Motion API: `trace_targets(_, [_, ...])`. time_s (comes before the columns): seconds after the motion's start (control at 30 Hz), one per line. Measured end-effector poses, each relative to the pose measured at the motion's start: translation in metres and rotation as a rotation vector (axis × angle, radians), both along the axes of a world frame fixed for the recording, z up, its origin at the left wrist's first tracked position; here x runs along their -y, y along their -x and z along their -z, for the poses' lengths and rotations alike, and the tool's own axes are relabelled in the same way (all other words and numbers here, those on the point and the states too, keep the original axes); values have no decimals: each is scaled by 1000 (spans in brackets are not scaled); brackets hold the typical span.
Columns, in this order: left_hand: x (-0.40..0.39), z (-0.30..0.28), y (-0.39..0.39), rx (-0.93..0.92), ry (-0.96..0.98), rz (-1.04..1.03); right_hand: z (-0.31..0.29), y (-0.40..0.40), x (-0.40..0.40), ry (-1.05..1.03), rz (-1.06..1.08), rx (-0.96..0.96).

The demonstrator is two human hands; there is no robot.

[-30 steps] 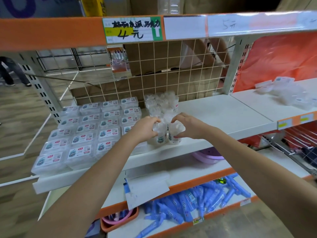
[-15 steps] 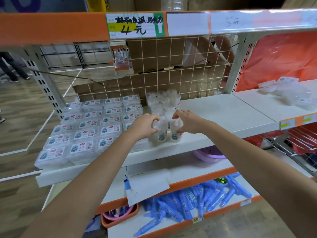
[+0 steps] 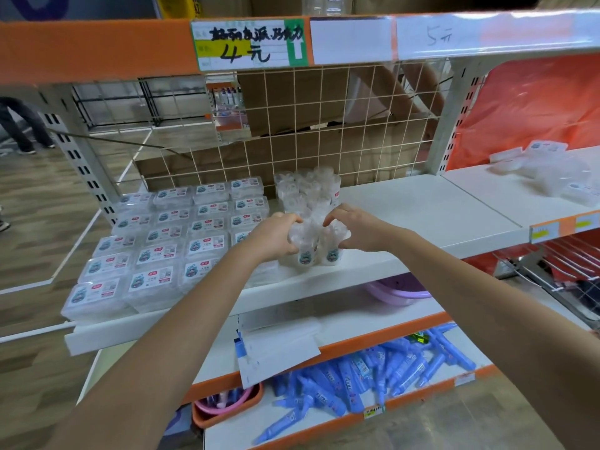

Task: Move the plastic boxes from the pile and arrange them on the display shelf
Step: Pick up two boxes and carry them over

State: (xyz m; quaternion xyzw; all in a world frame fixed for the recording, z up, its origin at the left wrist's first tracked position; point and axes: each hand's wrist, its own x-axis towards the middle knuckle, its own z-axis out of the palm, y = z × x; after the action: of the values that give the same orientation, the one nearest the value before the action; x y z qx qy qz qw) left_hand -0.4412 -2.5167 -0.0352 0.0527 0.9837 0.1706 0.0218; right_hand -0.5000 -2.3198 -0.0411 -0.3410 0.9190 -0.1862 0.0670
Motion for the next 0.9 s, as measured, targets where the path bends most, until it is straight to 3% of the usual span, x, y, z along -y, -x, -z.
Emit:
trace_targets(0.17, [-4, -24, 17, -18, 72, -7, -12, 10, -17, 17, 29, 41])
trace_targets(0.37, [-48, -36, 52, -131, 284, 135, -16, 37, -51, -175, 268, -61])
trace_targets(0.57, [-133, -25, 97, -245, 432, 420, -6, 35, -99, -348, 479, -188])
trace_targets(0.9, [-300, -12, 148, -355, 538, 813, 3, 20, -231, -402, 869, -150])
